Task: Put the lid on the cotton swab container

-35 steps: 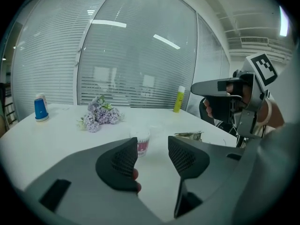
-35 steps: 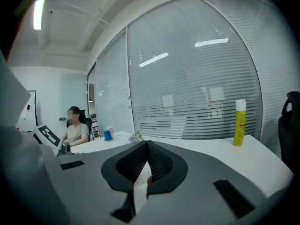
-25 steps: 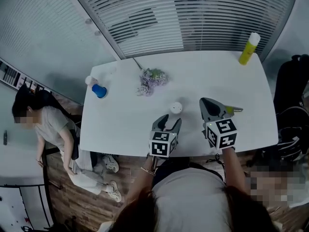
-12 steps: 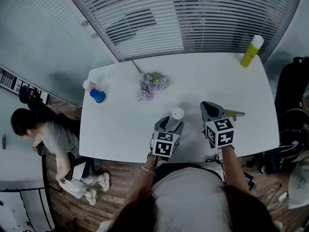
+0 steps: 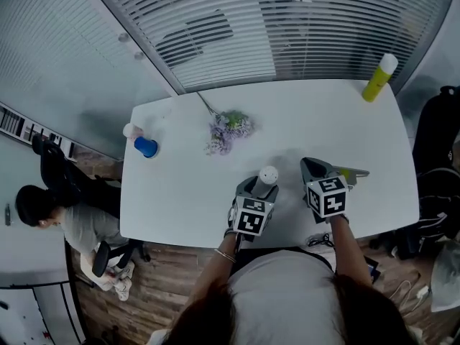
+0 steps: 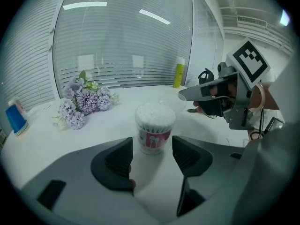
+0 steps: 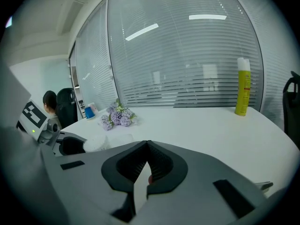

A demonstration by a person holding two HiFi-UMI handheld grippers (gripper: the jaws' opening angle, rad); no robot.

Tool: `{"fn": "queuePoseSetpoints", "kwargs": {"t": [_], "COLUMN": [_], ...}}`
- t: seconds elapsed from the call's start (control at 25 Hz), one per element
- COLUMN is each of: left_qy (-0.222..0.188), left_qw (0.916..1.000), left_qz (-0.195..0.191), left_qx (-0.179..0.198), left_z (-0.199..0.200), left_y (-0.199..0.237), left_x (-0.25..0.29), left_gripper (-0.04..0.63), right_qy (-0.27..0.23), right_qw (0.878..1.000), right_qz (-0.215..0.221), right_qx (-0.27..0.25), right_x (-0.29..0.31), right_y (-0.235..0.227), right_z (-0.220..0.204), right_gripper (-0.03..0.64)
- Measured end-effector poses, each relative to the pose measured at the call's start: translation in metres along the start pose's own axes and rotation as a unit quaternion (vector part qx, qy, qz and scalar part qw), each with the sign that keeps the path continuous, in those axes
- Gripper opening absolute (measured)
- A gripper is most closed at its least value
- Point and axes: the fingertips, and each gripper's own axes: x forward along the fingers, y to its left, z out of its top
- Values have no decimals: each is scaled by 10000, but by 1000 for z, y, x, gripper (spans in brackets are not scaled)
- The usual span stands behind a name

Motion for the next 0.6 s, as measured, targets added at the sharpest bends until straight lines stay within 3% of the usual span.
{"fn": "queuePoseSetpoints", "kwargs": {"t": [0.6], "left_qy": [271], "left_qw": [9994], "left_qz": [106], "left_qx": [192], "left_z": [-10], "left_y": [2], "left_x": [11], "left_gripper": [258], "right_qy": [315], "right_qw": [9988], "right_qz": [180], "right_qx": [325], "right_x": [17], "right_y": [2], "right_z": [-20], "right_gripper": [23]}}
